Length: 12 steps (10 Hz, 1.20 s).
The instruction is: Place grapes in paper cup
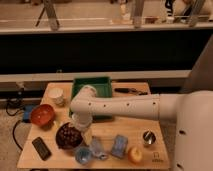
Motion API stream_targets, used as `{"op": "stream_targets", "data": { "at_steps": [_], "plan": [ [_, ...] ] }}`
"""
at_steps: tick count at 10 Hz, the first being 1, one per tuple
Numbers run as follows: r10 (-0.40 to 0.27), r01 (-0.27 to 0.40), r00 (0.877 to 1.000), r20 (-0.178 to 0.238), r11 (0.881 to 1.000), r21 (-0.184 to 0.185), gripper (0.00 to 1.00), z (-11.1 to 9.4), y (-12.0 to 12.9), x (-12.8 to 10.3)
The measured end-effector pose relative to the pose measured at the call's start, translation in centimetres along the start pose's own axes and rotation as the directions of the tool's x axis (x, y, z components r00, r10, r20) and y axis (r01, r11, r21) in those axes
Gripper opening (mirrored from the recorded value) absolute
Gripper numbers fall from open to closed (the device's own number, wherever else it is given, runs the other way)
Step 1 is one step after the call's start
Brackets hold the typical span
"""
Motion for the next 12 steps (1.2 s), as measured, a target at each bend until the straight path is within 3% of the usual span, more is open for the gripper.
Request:
{"op": "stream_targets", "data": {
  "at_steps": [2, 7, 12],
  "plan": [
    [0.001, -0.001, 1.0, -0.008, 1.0, 0.0, 0.8, -0.9, 0.2, -0.1],
    [-0.015, 0.015, 1.0, -0.015, 1.0, -0.011, 0.8, -0.4, -1.6, -0.8],
    [-0.03, 0.031, 0.999, -0.03, 0.999, 0.013, 0.8, -0.2, -2.7, -1.0]
  ]
}}
